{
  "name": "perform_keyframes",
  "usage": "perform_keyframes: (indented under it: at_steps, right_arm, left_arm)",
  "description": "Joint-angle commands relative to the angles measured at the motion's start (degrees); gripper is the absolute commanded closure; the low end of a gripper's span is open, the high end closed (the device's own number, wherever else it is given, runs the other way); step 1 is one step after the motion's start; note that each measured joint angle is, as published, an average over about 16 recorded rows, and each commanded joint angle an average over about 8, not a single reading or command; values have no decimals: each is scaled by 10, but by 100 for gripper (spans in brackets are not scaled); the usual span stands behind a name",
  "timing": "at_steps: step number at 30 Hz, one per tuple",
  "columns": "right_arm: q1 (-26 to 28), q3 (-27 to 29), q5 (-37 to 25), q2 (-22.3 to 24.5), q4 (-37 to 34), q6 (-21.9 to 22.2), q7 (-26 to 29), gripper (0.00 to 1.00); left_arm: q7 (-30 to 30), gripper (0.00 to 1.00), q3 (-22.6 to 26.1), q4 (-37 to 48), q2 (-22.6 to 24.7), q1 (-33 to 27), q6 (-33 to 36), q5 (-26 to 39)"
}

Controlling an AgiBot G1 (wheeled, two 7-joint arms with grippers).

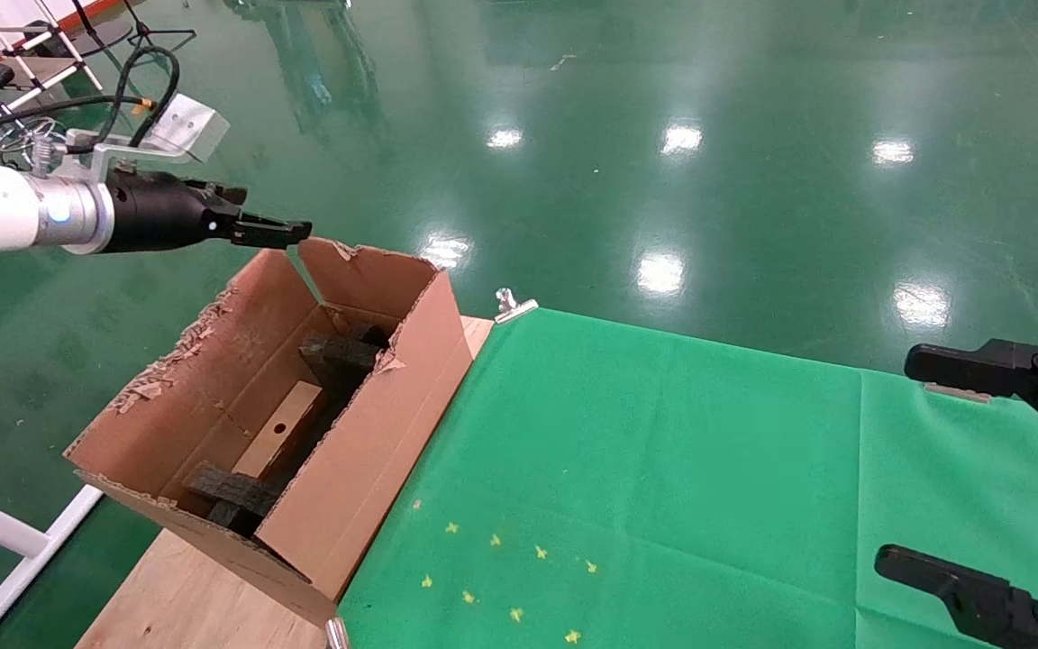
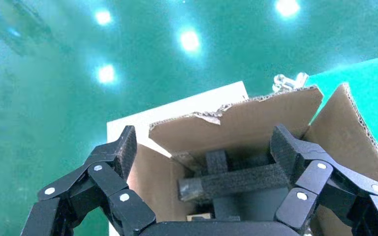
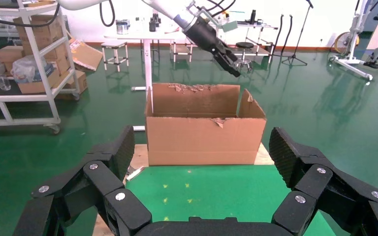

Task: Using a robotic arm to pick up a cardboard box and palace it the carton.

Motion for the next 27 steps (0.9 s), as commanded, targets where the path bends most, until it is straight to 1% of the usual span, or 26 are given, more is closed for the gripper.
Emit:
perform_keyframes:
  at_steps: [1,7,11,27]
  right_arm:
    - [0,0,0,0,0,0,0,0]
    - [0,0,0,0,0,0,0,0]
    - [0,0,0,0,0,0,0,0]
    - [0,0,0,0,0,0,0,0]
  left_arm:
    - [2,0,-5,-28,-10,1,-3,-6]
    - [2,0,-3,-17,-6,3,-2,-5]
    - [7,0,-11,-24,-5,14,7,-17]
    - [62,0,-93,-145,-15,116,89,-148]
